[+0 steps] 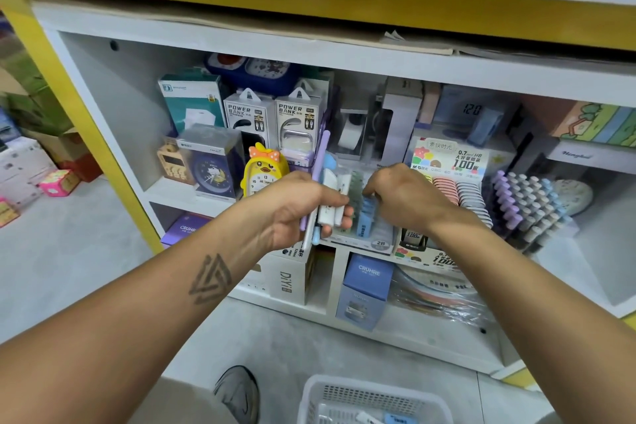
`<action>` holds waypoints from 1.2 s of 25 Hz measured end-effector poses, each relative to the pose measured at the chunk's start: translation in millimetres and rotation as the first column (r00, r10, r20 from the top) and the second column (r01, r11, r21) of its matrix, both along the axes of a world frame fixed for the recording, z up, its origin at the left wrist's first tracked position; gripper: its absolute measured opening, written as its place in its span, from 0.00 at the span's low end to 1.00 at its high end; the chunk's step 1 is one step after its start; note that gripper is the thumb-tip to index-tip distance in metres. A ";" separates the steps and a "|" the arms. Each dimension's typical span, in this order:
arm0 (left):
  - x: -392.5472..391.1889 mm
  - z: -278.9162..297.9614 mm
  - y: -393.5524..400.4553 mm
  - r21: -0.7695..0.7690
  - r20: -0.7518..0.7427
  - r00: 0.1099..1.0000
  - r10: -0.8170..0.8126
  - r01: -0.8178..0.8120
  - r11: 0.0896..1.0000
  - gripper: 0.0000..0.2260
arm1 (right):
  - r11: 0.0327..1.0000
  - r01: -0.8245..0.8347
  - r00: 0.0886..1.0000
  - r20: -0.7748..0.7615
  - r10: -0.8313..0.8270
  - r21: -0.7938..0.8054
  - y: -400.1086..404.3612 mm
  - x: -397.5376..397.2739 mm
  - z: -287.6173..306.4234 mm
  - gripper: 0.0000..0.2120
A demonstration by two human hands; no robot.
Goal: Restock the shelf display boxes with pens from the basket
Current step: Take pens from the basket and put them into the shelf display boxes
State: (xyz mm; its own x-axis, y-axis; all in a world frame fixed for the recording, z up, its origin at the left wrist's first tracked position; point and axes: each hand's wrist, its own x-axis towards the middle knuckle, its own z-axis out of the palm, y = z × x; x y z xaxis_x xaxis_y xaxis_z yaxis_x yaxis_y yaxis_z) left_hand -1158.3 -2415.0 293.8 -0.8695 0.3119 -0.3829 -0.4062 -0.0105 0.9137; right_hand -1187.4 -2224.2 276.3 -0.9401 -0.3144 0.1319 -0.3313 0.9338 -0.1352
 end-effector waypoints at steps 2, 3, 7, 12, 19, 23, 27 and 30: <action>0.9 0.9 0.6 0.030 0.010 1.000 -0.028 0.028 0.999 0.09 | 0.916 0.095 0.994 0.086 -0.067 -0.389 -4.3 -0.5 8.3 0.13; 1.3 1.6 1.3 0.038 0.008 0.999 -0.048 0.047 0.998 0.11 | 0.754 0.159 0.980 0.196 -0.042 -0.637 -6.3 0.9 14.4 0.09; 3.6 4.0 7.2 0.024 0.000 0.993 -0.117 0.117 0.993 0.12 | 0.459 0.233 0.935 0.327 0.136 -0.857 -9.0 9.3 25.6 0.06; 4.4 3.5 9.6 0.031 0.009 0.990 -0.140 0.140 0.990 0.14 | 0.206 0.337 0.925 0.364 0.107 -0.919 4.1 6.3 30.1 0.04; 0.0 -0.8 8.2 0.001 0.019 0.996 -0.092 0.092 0.996 0.10 | 0.146 0.272 0.959 0.280 0.034 -0.951 24.5 1.3 34.5 0.04; -1.8 -2.8 7.2 -0.040 0.017 1.000 -0.011 0.012 0.999 0.06 | 0.251 0.226 0.974 0.215 -0.070 -0.941 31.4 -4.8 34.4 0.03; -2.9 -3.5 4.5 -0.054 0.017 1.000 0.016 -0.015 0.998 0.07 | 0.801 0.093 0.983 -0.074 -0.169 -0.591 32.1 -10.0 21.6 0.05; -2.7 -2.7 3.0 -0.060 0.025 1.000 0.001 0.000 0.998 0.06 | 0.973 0.029 0.976 -0.202 -0.077 -0.230 26.0 -9.5 7.8 0.05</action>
State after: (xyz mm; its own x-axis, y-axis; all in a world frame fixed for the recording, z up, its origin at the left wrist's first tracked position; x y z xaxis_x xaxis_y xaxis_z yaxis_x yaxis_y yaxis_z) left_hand -1161.0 -2412.0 291.2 -0.8596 0.2872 -0.4227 -0.4290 0.0439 0.9023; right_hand -1196.9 -2198.2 284.1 -0.8987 -0.2044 0.3880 -0.3253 0.9042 -0.2770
